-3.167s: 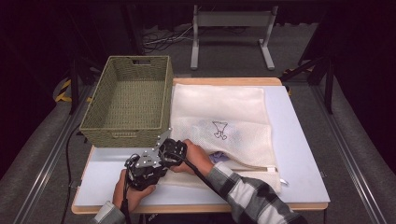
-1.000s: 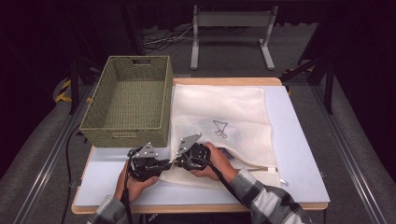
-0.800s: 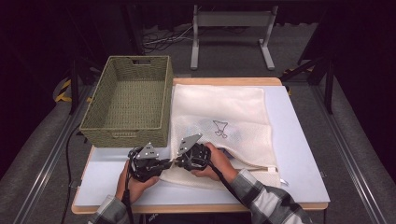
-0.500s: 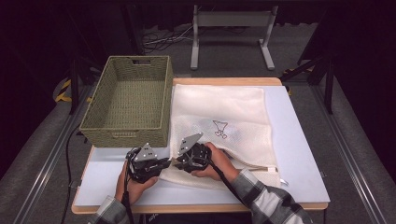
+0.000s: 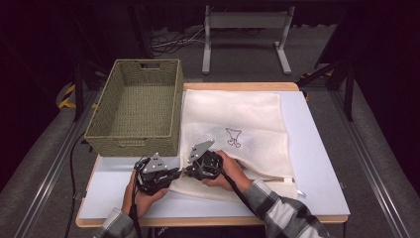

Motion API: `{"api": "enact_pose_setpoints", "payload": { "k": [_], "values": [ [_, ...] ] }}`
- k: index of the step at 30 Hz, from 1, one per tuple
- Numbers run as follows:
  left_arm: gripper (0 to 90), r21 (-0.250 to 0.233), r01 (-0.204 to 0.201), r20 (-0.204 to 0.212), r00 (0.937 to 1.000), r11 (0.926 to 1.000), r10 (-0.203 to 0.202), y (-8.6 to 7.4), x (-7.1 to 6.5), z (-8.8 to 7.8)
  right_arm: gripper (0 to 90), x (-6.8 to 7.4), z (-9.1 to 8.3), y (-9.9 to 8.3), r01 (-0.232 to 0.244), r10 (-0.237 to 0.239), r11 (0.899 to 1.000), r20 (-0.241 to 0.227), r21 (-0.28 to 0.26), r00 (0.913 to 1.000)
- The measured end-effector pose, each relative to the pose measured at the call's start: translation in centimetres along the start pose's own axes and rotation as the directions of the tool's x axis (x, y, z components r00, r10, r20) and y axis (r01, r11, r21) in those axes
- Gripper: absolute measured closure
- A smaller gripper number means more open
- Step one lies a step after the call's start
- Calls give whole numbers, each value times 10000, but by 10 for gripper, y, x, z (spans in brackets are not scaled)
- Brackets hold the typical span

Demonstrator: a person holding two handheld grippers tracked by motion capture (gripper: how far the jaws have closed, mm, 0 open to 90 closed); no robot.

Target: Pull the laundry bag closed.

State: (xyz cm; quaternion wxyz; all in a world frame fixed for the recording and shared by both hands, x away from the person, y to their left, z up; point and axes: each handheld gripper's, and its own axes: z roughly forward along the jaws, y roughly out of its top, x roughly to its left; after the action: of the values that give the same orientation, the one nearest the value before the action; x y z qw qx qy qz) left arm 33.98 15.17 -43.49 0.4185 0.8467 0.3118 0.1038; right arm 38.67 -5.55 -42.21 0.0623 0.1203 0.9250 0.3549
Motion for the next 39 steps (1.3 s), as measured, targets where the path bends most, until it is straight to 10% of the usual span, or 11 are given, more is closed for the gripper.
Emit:
{"api": "enact_pose_setpoints", "payload": {
  "k": [39],
  "values": [
    [853,-522,550,-191,9982,9971,-561,2,2,-4,823,9,-5,4,973,-998,9948,1053,286,9894]
  ]
}}
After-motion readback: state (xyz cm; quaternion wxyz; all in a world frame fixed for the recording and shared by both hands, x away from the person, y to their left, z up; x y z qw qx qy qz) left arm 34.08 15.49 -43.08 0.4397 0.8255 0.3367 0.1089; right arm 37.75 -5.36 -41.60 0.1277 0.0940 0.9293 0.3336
